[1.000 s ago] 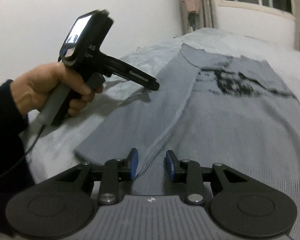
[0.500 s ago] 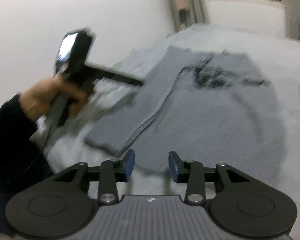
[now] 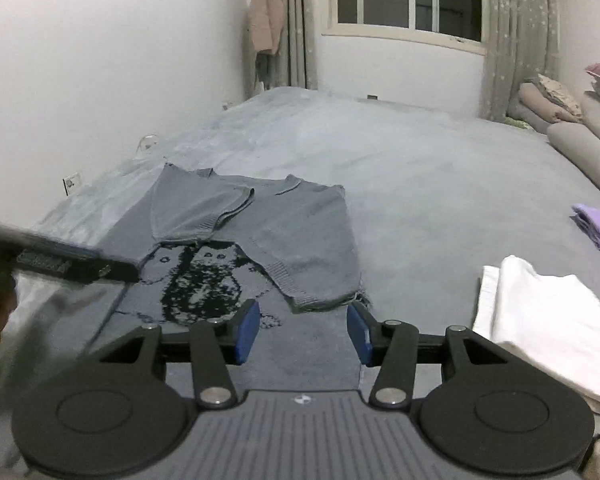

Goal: Fold clothes
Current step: 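Grasp the sweater edge with the left gripper while the right gripper grasps beside it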

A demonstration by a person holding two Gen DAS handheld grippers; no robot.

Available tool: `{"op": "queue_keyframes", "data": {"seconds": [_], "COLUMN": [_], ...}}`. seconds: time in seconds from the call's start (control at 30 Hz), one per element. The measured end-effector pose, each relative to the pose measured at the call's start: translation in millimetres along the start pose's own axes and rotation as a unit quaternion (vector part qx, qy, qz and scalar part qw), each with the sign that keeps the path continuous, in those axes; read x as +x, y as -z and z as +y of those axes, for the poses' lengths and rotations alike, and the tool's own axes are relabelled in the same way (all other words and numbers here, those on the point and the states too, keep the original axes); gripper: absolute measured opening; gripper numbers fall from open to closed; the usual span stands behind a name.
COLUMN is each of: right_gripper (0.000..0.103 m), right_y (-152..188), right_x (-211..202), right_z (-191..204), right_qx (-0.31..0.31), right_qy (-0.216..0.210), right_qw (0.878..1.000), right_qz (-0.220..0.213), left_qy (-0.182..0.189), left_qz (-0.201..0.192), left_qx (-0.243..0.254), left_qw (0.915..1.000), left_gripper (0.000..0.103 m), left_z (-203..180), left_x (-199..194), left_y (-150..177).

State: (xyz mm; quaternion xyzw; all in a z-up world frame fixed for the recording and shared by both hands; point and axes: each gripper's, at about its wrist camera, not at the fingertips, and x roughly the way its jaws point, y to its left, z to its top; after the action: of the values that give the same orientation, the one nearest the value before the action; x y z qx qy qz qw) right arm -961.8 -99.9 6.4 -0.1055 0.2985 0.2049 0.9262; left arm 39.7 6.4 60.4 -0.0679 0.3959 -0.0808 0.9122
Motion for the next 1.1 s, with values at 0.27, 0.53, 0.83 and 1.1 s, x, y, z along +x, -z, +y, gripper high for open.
{"op": "queue_keyframes", "data": {"seconds": [0.27,0.53,0.83,1.1], "right_gripper": [0.046,0.018,0.005,0.005], "right_y": [-4,-17,-33,-43], "right_x": [60,116,92,77], "right_z": [-7,6,-31,-35], "right_qx": [-0.05,-0.13,0.041,0.116], "right_qy": [-0.021,-0.054,-0.055,-0.088], "right_qw": [0.999,0.99,0.997,0.989], "right_qz": [0.003,0.014,-0.035,-0.038], "left_qy": [-0.005,0.009,0.035,0.053], "left_qz": [0.037,0.024,-0.001,-0.006], "left_qx": [-0.086,-0.146,-0.188,-0.219], "left_qw": [0.9956,0.989,0.9816,0.9743], "left_gripper": [0.032,0.018,0.032,0.037], "left_z": [-33,-6,-1,4], "left_x": [98,118,126,126], "left_y": [-35,-43,-44,-47]}}
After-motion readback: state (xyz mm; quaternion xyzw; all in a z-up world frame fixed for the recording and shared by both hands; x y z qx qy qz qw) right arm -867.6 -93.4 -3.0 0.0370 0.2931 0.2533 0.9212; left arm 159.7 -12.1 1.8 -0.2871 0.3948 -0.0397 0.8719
